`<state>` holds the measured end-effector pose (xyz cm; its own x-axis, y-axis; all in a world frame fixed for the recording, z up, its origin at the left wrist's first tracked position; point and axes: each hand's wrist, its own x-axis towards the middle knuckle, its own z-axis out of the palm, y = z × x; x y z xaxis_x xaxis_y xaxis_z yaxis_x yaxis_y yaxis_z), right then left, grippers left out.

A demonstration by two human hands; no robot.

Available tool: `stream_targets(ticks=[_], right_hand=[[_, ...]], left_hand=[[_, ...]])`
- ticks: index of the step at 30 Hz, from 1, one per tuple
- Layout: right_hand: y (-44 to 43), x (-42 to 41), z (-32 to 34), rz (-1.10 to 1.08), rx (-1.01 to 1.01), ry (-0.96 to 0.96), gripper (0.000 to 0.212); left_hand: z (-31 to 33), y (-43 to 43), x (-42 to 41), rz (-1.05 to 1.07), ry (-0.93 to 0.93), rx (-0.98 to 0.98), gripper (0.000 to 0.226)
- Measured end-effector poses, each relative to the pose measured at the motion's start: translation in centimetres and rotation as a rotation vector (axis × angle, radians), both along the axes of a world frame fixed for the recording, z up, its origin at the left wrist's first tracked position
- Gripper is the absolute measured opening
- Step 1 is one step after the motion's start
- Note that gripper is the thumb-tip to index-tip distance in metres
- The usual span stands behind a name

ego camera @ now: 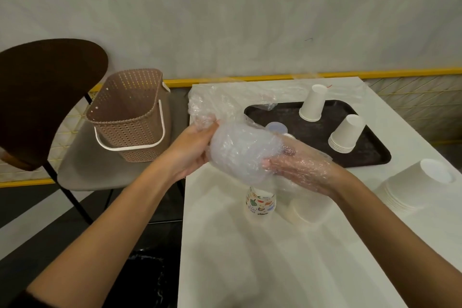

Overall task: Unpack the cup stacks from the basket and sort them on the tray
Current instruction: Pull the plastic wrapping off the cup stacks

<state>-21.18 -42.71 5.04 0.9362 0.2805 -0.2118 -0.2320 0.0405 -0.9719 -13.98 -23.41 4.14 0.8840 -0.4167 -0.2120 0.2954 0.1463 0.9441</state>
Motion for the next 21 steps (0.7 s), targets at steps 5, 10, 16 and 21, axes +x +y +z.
stream_targets(ticks=[5, 10, 16, 21], right_hand=[[0.2, 0.3, -0.4, 0.006, 0.026, -0.099, 0.043], [1.0, 0.4, 0.1, 0.054, -0.079, -0.161, 0.051], [1.3, 0.3, -0.3, 0.049, -0.12, -0.151, 0.059], [1.4, 0.8, -0.7, 0.019, -0.133, -0.15, 0.088]], left_hand=[[0.3, -0.2, 0.0, 0.027, -0.006, -0.138, 0.06], [-0.1, 0.6, 0.5, 0.002, 0.025, -0.179, 0.023], [-0.7, 1.3, 0.8, 0.043, -0.02, -0.077, 0.022], [-0.7, 1.6, 0.9, 0.183, -0.083, -0.107, 0.017]])
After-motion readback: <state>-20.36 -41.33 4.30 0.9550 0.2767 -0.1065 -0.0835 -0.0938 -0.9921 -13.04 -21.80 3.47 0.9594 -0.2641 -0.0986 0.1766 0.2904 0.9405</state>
